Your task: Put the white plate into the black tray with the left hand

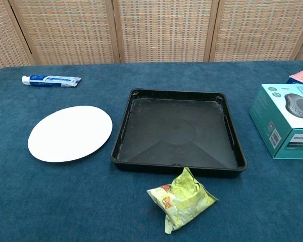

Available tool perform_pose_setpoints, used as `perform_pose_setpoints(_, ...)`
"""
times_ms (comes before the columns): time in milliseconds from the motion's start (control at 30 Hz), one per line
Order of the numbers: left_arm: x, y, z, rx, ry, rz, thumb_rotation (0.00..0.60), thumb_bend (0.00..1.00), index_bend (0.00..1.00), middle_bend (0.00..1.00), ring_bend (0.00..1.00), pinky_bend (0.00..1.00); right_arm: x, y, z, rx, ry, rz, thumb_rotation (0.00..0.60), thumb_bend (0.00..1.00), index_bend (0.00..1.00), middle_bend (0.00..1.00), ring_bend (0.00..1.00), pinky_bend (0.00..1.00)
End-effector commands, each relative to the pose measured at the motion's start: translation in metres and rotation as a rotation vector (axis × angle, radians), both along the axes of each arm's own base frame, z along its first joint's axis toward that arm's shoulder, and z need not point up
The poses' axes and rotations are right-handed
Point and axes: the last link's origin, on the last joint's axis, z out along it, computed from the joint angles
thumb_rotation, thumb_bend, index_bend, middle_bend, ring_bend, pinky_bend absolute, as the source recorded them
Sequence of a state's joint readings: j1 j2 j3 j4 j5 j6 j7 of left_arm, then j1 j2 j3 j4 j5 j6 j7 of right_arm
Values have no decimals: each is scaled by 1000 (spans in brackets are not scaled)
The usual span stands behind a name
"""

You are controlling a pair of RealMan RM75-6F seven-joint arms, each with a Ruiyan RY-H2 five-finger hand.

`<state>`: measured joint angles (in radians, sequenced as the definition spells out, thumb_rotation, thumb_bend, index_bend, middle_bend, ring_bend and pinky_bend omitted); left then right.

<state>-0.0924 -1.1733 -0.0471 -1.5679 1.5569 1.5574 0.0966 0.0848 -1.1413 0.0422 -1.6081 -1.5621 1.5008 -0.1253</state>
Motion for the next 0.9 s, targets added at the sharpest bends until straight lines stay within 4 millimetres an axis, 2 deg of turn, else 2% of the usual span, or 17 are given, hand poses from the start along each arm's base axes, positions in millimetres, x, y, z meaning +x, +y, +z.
perform_pose_setpoints(33, 0, 0, -1, 1, 3, -3, 600, 0, 0, 0, 0, 0, 0, 0, 0, 2, 0, -2, 600, 178, 77, 0, 0, 0)
perform_pose_setpoints(900, 3, 2, -8, -8, 2, -17, 600, 0, 0, 0, 0, 0, -1, 0, -1, 1, -3, -2, 600, 178, 79, 0, 0, 0)
